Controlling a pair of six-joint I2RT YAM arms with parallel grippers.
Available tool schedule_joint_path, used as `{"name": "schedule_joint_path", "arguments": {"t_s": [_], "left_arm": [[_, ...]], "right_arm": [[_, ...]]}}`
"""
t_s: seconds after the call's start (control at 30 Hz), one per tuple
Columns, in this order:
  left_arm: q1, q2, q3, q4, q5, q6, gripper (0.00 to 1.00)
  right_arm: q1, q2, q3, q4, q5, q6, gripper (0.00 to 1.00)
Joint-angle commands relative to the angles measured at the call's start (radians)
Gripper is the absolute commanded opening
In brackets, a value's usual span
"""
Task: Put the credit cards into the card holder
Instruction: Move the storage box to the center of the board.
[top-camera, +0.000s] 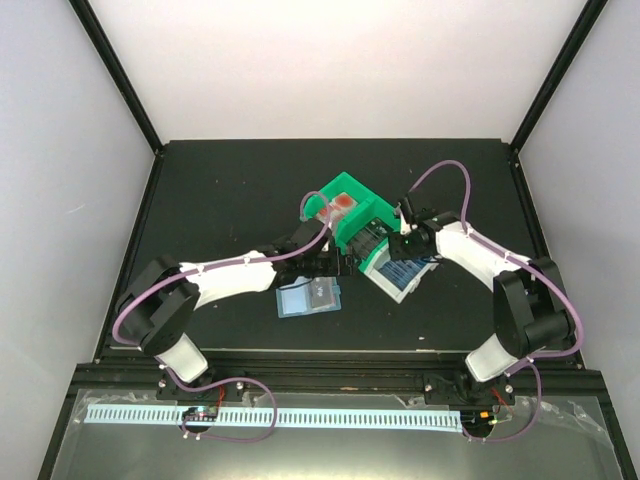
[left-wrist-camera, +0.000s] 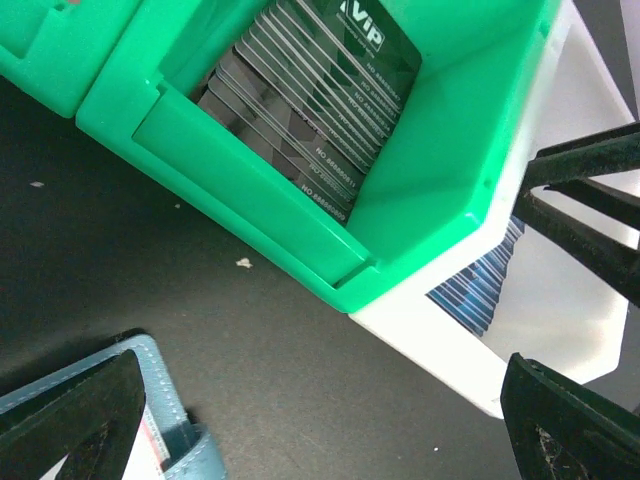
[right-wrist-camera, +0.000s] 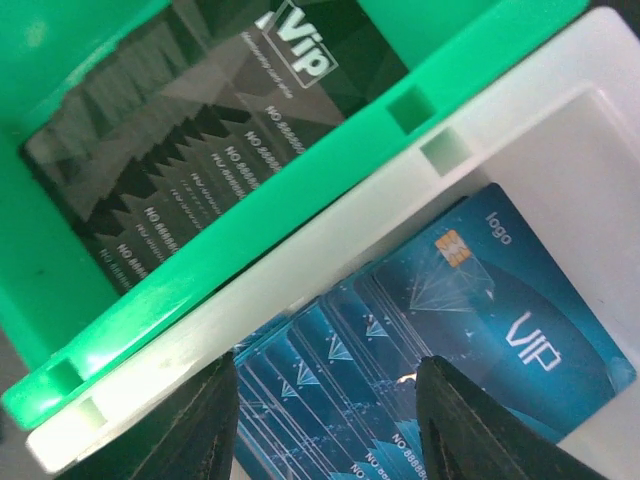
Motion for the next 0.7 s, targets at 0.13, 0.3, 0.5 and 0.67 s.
{"name": "schedule_joint_path", "arguments": {"t_s": [0.13, 0.3, 0.5, 0.67], "left_arm": [[0.039, -0.064, 0.014, -0.042, -0.083, 0.004, 0.99], [0.087, -0.022, 0.039, -0.022, -0.016, 0.014, 0.98], [0.162, 0.014, 0.04, 0.0, 0.008, -0.004, 0.93], [0.221, 0.076, 0.045, 0.095, 0.124, -0.041, 0.89]], "right_arm": [[0.032, 0.06, 0.11, 0.107, -0.106, 0.016, 0.52], [0.083, 0.121, 0.172, 0.107, -0.09, 0.025, 0.52], [0.12, 0.169, 0.221, 0.068, 0.004, -0.042, 0.52], [0.117, 0.156, 0.198, -0.032, 0.125, -0.131, 0.51]]}}
